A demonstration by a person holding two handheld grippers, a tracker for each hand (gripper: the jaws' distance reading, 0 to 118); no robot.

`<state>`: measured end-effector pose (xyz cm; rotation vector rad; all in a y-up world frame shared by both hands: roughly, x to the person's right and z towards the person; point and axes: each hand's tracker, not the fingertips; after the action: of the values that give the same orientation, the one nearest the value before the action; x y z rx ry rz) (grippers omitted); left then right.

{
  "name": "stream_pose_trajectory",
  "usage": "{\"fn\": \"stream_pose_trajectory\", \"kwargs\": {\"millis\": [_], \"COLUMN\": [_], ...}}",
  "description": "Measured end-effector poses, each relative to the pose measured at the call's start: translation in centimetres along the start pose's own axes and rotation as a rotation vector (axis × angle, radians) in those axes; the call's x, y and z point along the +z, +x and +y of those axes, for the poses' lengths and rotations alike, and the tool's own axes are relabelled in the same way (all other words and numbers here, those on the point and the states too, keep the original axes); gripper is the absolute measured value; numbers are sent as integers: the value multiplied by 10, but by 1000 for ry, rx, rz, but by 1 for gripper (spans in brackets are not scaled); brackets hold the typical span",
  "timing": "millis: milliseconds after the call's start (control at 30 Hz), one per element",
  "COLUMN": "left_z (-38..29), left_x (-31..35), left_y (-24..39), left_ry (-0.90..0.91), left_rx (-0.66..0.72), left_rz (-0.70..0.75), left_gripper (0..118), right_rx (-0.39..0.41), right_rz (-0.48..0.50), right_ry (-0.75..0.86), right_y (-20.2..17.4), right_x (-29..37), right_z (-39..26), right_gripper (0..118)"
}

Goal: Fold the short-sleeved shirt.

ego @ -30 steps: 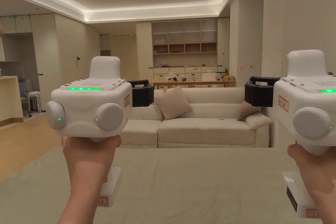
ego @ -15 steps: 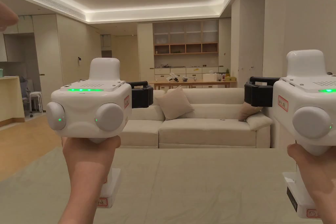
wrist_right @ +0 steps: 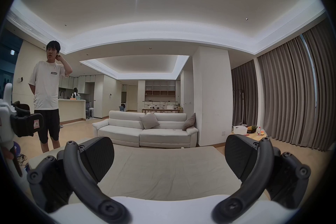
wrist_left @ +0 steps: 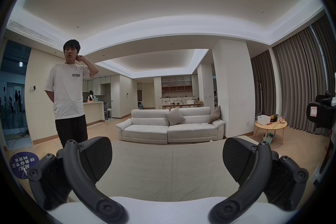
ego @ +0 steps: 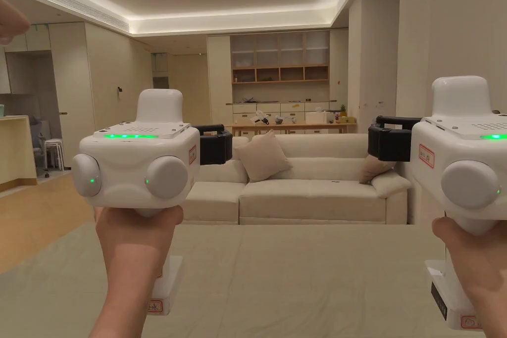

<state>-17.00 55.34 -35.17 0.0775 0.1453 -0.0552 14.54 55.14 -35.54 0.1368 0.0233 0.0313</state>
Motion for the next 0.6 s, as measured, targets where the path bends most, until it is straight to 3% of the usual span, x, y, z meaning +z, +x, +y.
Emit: {"fn": "stream_pose_trajectory", "kwargs": {"millis": [600], "left_z": [-2], "left_x": [-5], "left_y": [-3], "left_ry": [-13], "left_rx": [4], "left_rz": [4], "left_gripper": [118], "right_rx": [-2], "right_rz": [3], "right_ry": [-9], "right_y": [-3], "right_x": [-5], "right_z": [-2], "right_gripper": [118]}}
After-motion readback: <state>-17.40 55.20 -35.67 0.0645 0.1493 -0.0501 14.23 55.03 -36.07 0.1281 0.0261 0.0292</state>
